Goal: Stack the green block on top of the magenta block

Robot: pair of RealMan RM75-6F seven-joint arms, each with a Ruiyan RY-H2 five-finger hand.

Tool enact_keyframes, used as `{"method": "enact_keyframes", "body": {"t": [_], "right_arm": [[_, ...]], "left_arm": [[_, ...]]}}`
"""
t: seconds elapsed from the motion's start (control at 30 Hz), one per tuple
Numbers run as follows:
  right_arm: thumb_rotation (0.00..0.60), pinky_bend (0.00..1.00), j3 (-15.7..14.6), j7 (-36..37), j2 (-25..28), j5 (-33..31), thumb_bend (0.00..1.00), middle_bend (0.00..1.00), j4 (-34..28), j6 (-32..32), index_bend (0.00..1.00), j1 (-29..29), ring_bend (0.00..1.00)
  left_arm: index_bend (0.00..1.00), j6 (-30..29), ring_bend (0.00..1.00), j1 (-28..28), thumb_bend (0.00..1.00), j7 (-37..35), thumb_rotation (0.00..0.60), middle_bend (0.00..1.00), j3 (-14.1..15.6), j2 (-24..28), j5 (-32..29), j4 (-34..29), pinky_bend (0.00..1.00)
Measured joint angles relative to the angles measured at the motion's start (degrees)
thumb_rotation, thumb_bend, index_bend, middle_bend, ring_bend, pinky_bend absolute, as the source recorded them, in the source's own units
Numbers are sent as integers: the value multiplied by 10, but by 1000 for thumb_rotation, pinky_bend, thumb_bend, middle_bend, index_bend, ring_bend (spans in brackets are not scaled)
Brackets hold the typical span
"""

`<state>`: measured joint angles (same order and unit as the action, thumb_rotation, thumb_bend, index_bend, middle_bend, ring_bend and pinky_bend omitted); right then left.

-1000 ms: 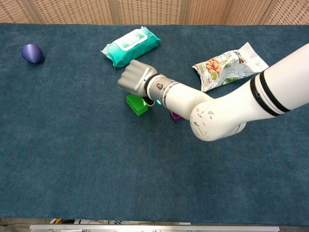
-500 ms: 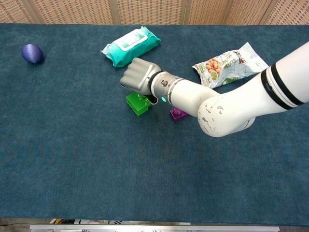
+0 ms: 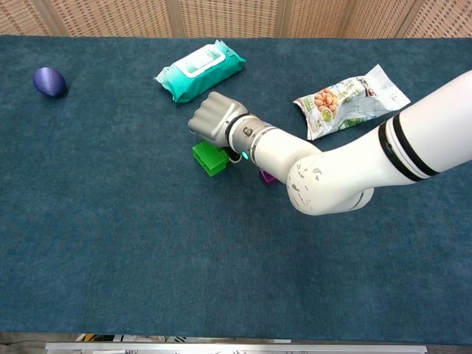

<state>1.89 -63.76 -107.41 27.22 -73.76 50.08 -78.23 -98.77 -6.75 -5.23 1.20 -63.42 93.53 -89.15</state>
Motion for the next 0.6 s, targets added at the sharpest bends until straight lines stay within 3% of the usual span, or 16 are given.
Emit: {"method": "enact_keyframes", "body": {"t": [0.23, 0.4, 0.6], "right_arm": [[600, 486, 3, 0, -9, 9, 141, 416, 11, 5, 494, 5, 349], [600, 489, 5, 2, -12, 16, 199, 422, 17, 3, 518, 10, 352], [600, 489, 3, -4, 2, 41, 199, 424, 6, 7, 518, 10, 352]], "left_arm": [[259, 0, 285, -1, 292, -2, 600, 279, 0, 0, -1, 2, 192], [260, 0, 285, -1, 292, -2, 600, 279, -1, 0, -2, 2, 192], [260, 1, 285, -2, 292, -3, 600, 279, -1, 1, -4, 3, 192]]}}
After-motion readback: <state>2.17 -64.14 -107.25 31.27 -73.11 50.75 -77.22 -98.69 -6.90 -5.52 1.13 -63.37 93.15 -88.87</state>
